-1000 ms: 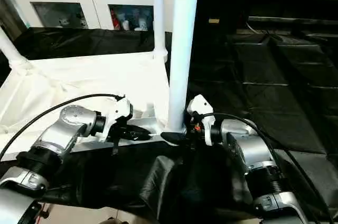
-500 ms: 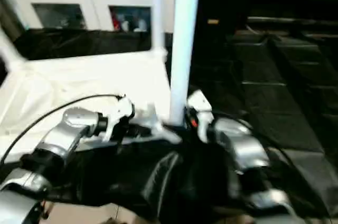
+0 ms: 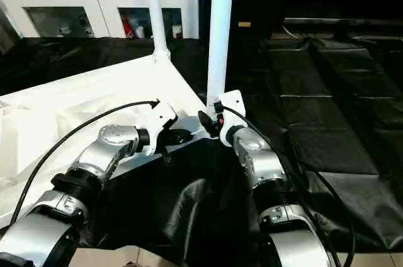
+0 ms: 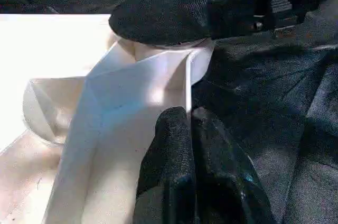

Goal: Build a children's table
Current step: Rotate leg to tighten

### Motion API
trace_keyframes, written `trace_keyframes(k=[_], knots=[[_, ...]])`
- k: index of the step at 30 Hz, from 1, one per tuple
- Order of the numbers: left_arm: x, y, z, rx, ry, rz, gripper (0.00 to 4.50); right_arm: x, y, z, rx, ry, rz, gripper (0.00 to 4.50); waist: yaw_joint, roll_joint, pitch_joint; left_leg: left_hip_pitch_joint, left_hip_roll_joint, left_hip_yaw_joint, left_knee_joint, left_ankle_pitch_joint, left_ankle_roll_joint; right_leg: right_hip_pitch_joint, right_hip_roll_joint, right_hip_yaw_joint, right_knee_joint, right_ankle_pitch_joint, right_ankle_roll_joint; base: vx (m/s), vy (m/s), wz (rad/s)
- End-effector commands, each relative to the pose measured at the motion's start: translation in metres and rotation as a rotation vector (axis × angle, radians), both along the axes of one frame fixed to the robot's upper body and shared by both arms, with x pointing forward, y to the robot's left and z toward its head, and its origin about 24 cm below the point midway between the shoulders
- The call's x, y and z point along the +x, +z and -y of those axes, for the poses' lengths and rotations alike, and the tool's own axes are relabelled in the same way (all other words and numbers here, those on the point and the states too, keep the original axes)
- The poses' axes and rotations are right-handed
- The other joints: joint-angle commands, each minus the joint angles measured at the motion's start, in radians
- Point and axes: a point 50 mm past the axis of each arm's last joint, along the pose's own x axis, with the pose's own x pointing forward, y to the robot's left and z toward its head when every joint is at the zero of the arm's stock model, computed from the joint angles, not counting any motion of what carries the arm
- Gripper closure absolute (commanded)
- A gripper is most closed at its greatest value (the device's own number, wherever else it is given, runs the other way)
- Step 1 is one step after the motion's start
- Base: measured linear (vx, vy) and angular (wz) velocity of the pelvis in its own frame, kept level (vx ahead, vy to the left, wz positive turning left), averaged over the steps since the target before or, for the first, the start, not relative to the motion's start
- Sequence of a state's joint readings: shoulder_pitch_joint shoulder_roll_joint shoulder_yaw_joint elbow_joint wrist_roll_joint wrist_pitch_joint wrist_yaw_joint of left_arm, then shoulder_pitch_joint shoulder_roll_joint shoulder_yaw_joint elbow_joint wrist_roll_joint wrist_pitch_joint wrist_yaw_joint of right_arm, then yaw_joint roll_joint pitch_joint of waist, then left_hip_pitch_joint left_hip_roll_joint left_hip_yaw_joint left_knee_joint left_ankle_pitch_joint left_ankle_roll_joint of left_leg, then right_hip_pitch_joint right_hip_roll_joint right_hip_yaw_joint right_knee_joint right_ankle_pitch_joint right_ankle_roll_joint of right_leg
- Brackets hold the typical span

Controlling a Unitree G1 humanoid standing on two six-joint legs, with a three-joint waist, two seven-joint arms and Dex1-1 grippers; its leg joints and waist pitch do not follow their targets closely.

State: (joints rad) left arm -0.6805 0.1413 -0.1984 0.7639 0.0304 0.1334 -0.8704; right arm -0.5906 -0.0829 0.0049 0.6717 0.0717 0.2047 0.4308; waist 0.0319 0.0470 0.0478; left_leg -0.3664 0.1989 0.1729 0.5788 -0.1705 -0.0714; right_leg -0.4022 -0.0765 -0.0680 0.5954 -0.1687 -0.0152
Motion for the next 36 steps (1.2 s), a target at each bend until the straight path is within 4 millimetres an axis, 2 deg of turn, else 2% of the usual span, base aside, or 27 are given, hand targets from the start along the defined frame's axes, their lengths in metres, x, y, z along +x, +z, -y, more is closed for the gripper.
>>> trace_keyframes(k=[1,2,5,8,13,18,21,29,36], knots=[[0.000,0.026,0.023,-0.107,-0.114,0.107,4.50,-0.018,-0.017,-0.034,0.072,0.207,-0.104,1.18,0.006,-0.010,-0.064,0.001,0.018,-0.004,-0.062,-0.234,0.056,0.056,-0.060,0.038,-0.079,-0.263,-0.199,0.000,0.000,0.00],[-0.002,0.026,0.021,-0.111,-0.137,0.106,4.50,-0.020,-0.016,-0.031,0.070,0.241,-0.097,0.91,0.006,-0.009,-0.066,0.001,0.019,-0.004,-0.061,-0.226,0.058,0.055,-0.060,0.038,-0.078,-0.249,-0.204,0.000,0.000,0.00],[-0.006,0.025,0.015,-0.114,-0.189,0.097,4.50,-0.024,-0.013,-0.022,0.062,0.349,-0.078,0.79,0.009,-0.008,-0.070,0.001,0.022,-0.003,-0.058,-0.198,0.075,0.060,-0.058,0.038,-0.068,-0.163,-0.231,0.000,0.000,0.00],[-0.009,0.024,0.009,-0.106,-0.221,0.081,4.50,-0.029,-0.010,-0.009,0.042,0.435,-0.069,0.46,0.014,-0.007,-0.067,0.002,0.024,-0.001,-0.057,-0.196,0.090,0.060,-0.056,0.035,-0.067,-0.142,-0.249,0.000,0.000,0.00],[-0.014,0.021,-0.002,-0.087,-0.288,0.048,4.50,-0.042,-0.005,0.013,-0.007,0.596,-0.076,0.36,0.026,-0.009,-0.063,0.005,0.026,0.001,-0.059,-0.232,0.077,0.058,-0.057,0.037,-0.075,-0.230,-0.229,0.000,0.000,0.00],[-0.019,0.019,-0.012,-0.059,-0.340,0.019,4.50,-0.053,-0.002,0.026,-0.011,0.692,-0.105,0.36,0.036,-0.008,-0.063,0.006,0.029,-0.001,-0.060,-0.238,0.073,0.054,-0.059,0.038,-0.077,-0.256,-0.217,0.000,0.000,0.00],[-0.020,0.018,-0.016,-0.044,-0.354,0.006,4.50,-0.056,-0.003,0.029,-0.019,0.717,-0.117,0.36,0.035,-0.008,-0.063,0.004,0.028,-0.001,-0.061,-0.234,0.071,0.054,-0.058,0.037,-0.075,-0.242,-0.222,0.000,0.000,0.00],[-0.027,0.016,-0.020,-0.046,-0.400,-0.025,4.50,-0.060,-0.003,0.029,-0.010,0.742,-0.132,1.13,0.035,-0.007,-0.064,0.005,0.028,-0.002,-0.061,-0.230,0.065,0.053,-0.058,0.037,-0.074,-0.241,-0.222,0.000,0.000,0.00],[-0.026,0.017,-0.020,-0.048,-0.366,-0.024,4.50,-0.059,-0.008,0.024,0.006,0.700,-0.136,1.66,0.034,-0.008,-0.064,0.005,0.027,-0.002,-0.061,-0.232,0.060,0.053,-0.058,0.037,-0.074,-0.248,-0.221,0.000,0.000,0.00]])
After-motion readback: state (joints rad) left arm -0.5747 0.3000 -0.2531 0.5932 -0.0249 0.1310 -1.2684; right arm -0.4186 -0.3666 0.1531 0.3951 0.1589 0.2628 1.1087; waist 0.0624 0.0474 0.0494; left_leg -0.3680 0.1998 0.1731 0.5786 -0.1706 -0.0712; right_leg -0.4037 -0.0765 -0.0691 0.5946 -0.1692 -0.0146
